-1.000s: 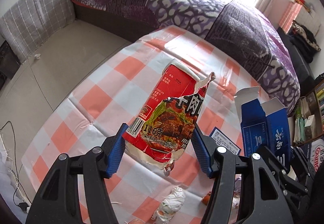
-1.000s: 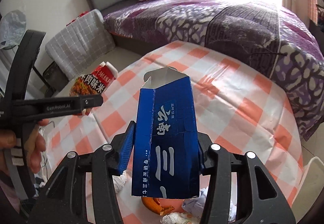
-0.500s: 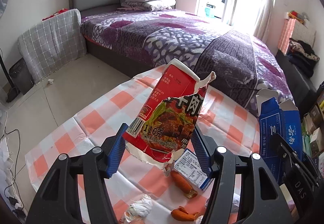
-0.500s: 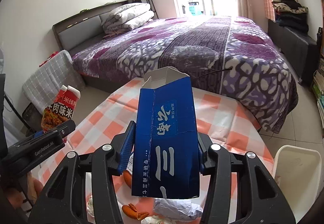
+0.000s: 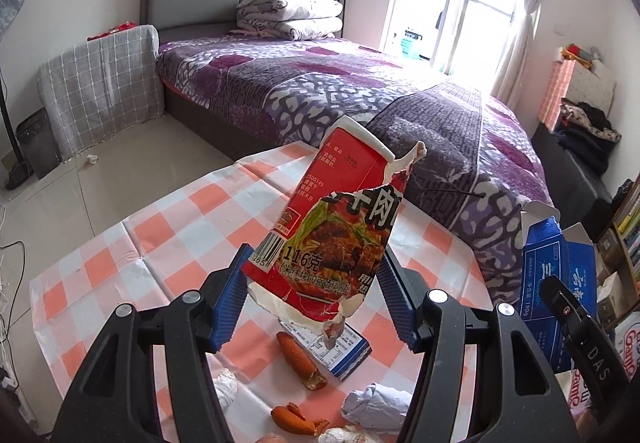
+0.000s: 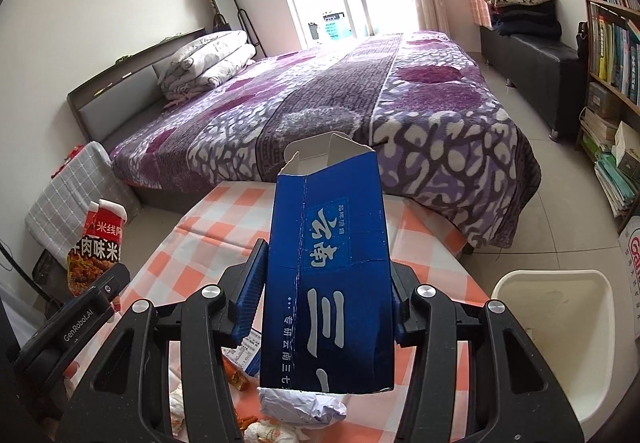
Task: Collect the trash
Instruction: 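Lift the carton and blue box and carry them toward the white bin, then release the blue box and red carton into the white bin, then grasp the white tissue bundle with the left tool while the right tool grasps the white printed bag, then carry both white bundles over the white bin and open the right tool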
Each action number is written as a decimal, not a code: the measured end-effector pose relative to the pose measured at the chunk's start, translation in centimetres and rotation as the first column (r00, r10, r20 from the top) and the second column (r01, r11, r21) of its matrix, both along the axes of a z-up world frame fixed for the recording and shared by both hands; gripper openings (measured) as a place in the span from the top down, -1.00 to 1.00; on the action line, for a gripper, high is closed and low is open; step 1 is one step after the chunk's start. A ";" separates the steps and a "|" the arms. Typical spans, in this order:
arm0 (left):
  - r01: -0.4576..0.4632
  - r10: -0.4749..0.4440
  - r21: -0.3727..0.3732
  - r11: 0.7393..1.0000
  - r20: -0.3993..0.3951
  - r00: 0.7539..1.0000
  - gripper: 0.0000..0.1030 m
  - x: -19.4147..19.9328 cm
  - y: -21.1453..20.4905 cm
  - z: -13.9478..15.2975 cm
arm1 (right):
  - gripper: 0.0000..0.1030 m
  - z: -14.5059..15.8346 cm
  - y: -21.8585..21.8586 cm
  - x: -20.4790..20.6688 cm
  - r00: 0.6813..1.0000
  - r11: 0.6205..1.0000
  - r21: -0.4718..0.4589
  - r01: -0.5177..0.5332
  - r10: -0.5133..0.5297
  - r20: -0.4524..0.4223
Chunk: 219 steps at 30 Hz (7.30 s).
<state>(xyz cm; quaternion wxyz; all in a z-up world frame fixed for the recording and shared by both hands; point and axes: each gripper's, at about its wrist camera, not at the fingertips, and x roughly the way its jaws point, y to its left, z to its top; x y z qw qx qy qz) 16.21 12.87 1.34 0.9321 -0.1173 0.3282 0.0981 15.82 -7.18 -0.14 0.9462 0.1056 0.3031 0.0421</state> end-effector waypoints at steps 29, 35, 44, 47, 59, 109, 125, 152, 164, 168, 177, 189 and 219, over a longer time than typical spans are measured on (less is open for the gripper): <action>0.303 -0.302 0.057 0.951 -0.027 0.953 -0.18 -1.3 -12.3 -0.5 | 0.05 1.0 -14.6 -4.1 0.958 0.955 0.087 0.285 -0.280 -0.066; 0.395 -0.394 0.055 0.917 -0.041 0.918 -0.18 -2.1 -15.8 -1.0 | 0.02 0.7 -18.2 -5.1 0.931 0.928 0.104 0.359 -0.348 -0.110; 0.515 -0.512 0.056 0.855 -0.068 0.857 -0.19 -3.5 -21.3 -1.8 | -0.50 0.7 -23.9 -8.0 0.878 0.864 0.160 0.477 -0.464 -0.113; 0.553 -0.548 0.055 0.832 -0.079 0.833 -0.19 -4.0 -23.1 -2.2 | -0.52 0.6 -25.8 -8.8 0.861 0.839 0.192 0.509 -0.493 -0.125; 0.703 -0.702 -0.049 0.710 -0.131 0.700 -0.20 -5.5 -28.8 -4.5 | -0.63 0.2 -29.8 -10.6 0.834 0.793 0.258 0.552 -0.530 -0.154; 0.374 -0.200 0.197 0.906 -0.579 0.790 -0.58 -4.0 0.3 -14.7 | -0.80 -9.3 2.5 -5.9 0.868 0.855 -0.310 -0.416 0.272 -0.415; 0.337 -0.254 0.000 0.942 -0.659 0.708 -0.58 -2.2 5.4 -17.4 | -0.66 -13.2 10.9 -5.8 0.677 0.629 -0.297 -0.719 0.536 -0.505; 0.214 -0.220 -0.071 0.974 -0.496 0.840 0.24 -1.4 7.5 -12.6 | 0.45 -10.0 8.8 -2.7 0.796 0.798 -0.195 -0.570 0.478 -0.371; 0.102 -0.087 0.055 0.993 -0.226 0.970 0.24 -1.5 4.3 -6.5 | 0.44 -6.2 5.3 -1.5 0.943 0.951 -0.103 -0.293 0.269 -0.196; 0.085 -0.074 0.054 0.995 -0.184 0.980 0.24 -1.5 3.2 -5.5 | 0.44 -5.3 4.1 -1.6 0.967 0.972 -0.084 -0.219 0.204 -0.151; 0.085 -0.078 0.063 0.994 -0.104 0.992 0.24 -1.9 0.3 -4.1 | 0.44 -4.2 1.6 -2.1 0.989 0.989 -0.082 -0.126 0.118 -0.094; 0.131 -0.128 0.064 0.989 -0.062 0.990 0.24 -2.2 -3.5 -3.2 | 0.44 -3.0 -1.6 -3.1 0.997 0.996 -0.074 -0.055 0.051 -0.058; 0.349 -0.344 0.107 0.931 -0.063 0.937 0.24 -3.1 -15.0 -2.4 | 0.39 -1.9 -14.9 -5.4 0.969 0.972 0.032 0.233 -0.230 -0.089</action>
